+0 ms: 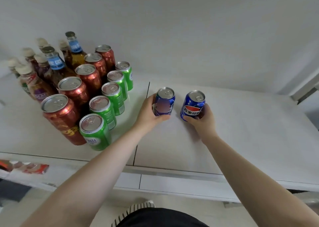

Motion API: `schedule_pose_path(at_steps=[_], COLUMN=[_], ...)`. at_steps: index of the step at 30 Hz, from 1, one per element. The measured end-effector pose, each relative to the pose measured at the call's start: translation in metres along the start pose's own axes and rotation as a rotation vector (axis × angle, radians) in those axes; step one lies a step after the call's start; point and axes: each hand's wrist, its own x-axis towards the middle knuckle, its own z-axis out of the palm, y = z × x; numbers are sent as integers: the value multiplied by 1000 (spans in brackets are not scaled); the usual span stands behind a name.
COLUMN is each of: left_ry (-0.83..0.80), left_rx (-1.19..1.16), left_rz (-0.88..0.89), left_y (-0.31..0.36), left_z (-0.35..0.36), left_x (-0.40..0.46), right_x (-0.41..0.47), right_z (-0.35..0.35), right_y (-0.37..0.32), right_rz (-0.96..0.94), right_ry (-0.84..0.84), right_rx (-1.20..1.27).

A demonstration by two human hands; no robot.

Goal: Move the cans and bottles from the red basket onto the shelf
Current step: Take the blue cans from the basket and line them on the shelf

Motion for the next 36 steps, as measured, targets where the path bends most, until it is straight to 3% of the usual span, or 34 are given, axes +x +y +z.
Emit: schedule_pose_path(at_steps=[3,8,21,30,36], left_ry=[194,280,217,192,238], left_rx=[104,163,232,192,407], left_rz=[-16,-40,-90,-108,-119], left_y=[-1,2,7,8,23], left_z=[14,13,7,13,14], left_x=[3,40,104,96,46], right_x=[9,43,98,96,55], right_z=[0,15,38,35,16], right_y=[2,-6,-16,-15,-20], right_rz=[-11,23,47,82,107], right_ry=[-3,30,50,26,51], right_rx=[-42,-45,-65,-141,-269])
